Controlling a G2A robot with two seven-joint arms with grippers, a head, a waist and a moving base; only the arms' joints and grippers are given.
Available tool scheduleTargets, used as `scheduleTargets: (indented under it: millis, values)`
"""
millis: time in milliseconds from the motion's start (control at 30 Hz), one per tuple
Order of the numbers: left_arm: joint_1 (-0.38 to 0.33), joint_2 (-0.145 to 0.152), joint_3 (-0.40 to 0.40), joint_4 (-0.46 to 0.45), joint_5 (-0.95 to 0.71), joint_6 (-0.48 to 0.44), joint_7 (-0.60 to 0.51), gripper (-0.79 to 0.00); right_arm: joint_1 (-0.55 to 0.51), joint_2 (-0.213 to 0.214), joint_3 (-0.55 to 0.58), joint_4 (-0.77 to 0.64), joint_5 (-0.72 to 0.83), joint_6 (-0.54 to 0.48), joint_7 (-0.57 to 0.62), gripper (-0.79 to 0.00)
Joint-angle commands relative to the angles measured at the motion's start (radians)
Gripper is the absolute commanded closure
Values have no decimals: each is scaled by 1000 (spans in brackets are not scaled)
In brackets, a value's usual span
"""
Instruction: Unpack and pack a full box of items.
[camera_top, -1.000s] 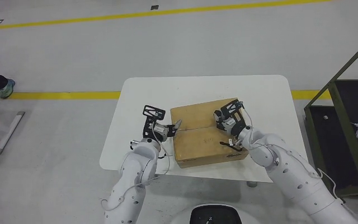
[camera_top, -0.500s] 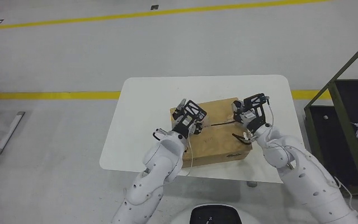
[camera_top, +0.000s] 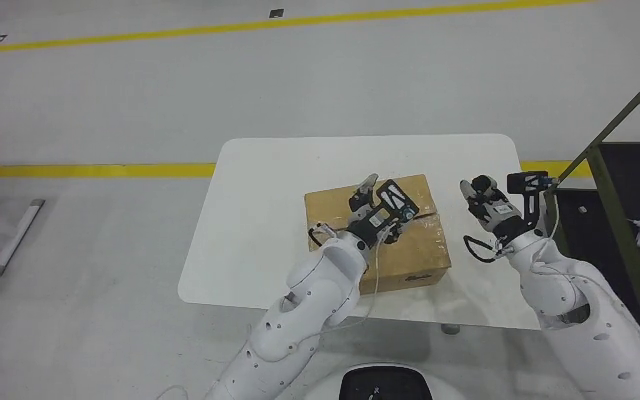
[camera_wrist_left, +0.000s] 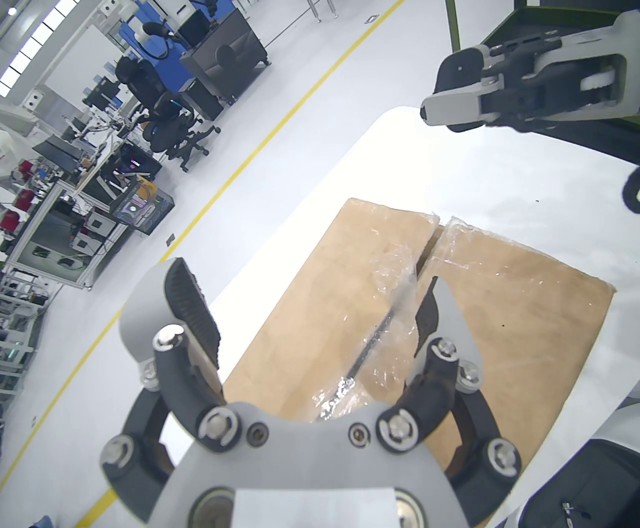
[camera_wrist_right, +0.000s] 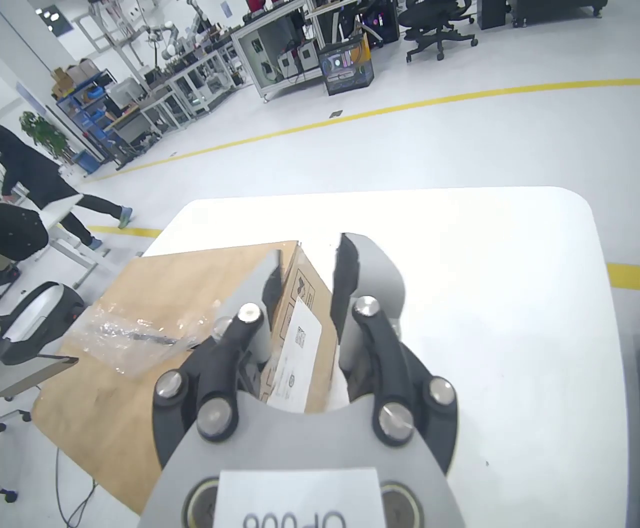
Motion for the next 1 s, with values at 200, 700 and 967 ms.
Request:
scheduleTargets:
  millis: [200, 700, 967]
  values:
    - [135, 31, -163, -167, 44, 8, -107, -785, -18, -2, -11, -19, 36, -83, -14, -209]
    - [320, 59, -357, -293, 71, -1, -179, -785, 66, 11, -16, -39, 242, -219, 318, -785]
    - [341, 57, -364, -301, 58, 20, -167, -785, 120, 15, -39, -53, 287, -111, 486, -785]
